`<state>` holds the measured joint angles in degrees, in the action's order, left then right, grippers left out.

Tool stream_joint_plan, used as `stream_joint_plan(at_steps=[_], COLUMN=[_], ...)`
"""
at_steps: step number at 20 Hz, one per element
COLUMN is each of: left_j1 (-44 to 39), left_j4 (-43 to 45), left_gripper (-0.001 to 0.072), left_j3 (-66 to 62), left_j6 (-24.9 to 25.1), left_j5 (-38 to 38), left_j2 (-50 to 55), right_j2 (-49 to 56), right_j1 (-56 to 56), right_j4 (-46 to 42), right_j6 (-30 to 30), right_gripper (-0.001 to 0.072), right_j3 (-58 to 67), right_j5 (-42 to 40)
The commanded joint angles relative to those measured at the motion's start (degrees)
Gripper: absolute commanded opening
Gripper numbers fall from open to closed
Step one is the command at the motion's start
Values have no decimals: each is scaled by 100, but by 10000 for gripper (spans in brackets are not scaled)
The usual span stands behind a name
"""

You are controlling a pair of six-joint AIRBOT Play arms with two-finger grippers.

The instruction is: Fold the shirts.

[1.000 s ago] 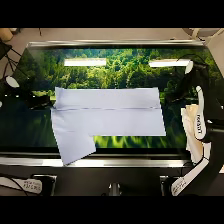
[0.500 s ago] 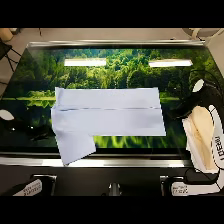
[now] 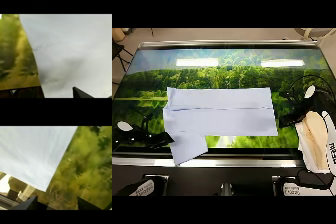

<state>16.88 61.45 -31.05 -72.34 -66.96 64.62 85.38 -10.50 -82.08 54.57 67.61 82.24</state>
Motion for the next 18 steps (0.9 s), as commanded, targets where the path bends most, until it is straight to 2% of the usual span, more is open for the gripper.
stream_joint_plan(at_steps=[1,2,3,4,5,9,16,18], left_j1=[-103,-101,-101,-98,-98,-96,-98,-98], left_j4=[-72,-114,-107,-109,-109,-109,-109,-111], left_gripper=[453,375,200,94,22,21,21,21], left_j3=[50,50,50,48,48,48,48,48], left_j6=[-11,-9,-7,-7,-4,-2,0,-2], left_j5=[201,197,188,186,186,105,2,0], left_j2=[186,216,221,221,221,203,203,203], right_j2=[-15,-15,-15,-22,-61,-393,-393,-393], right_j1=[0,0,0,0,0,0,2,2], right_j4=[-31,-68,-66,-48,120,415,800,835], right_j6=[4,31,35,46,39,-61,33,203], right_gripper=[527,527,527,528,528,549,545,524], right_j3=[-42,-107,-240,-426,-682,-1521,-1609,-1609], right_j5=[22,39,76,118,133,-448,-1117,-1182])
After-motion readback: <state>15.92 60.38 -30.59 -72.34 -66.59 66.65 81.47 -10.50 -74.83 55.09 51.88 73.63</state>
